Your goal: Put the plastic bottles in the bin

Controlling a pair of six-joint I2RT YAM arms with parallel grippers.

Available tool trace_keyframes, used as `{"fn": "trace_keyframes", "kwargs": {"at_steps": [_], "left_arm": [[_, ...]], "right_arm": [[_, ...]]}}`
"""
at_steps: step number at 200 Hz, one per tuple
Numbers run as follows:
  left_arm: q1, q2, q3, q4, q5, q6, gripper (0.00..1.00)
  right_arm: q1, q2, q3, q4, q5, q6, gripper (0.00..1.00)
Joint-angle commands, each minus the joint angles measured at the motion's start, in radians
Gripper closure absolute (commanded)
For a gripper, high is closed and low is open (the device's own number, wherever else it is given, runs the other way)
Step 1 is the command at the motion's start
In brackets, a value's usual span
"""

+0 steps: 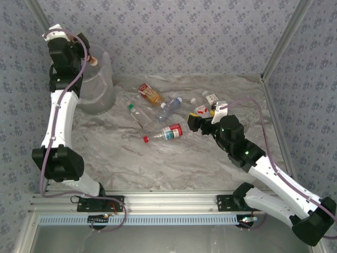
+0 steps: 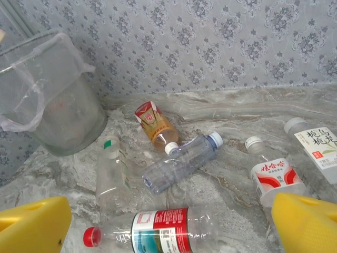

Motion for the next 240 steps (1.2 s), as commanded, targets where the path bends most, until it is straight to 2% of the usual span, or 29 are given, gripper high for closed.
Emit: {"fn": "trace_keyframes", "kwargs": {"at_steps": [1, 64, 161, 194, 225, 240], "left_arm": [[0.022, 0.047, 0.05, 0.055, -0.091, 0.051, 0.52], [0.066, 0.16, 0.113, -0.064, -0.074, 0.013, 0.51], [0.071, 0.293, 0.166, -0.283, -0.083, -0.039, 0.49], [0.071, 0.337, 0.249, -0.4, -0.081, -0.087, 0.4], [0.071, 0.386, 0.325, -0.496, -0.052, -0.126, 0.36], [0.071, 0.4, 0.35, -0.524, -0.045, -0.142, 0.29]], "right_arm": [[-0.001, -0.015, -0.008, -0.013, -0.005, 0.008, 0.0], [0.009, -0.018, 0.01, -0.068, -0.038, 0.012, 0.0], [0.023, -0.033, -0.004, -0.104, -0.014, 0.026, 0.0], [0.025, -0.039, -0.012, -0.105, 0.003, 0.03, 0.0], [0.026, -0.06, -0.03, -0.095, 0.047, 0.051, 0.0], [0.025, -0.074, -0.043, -0.082, 0.057, 0.052, 0.0]]}}
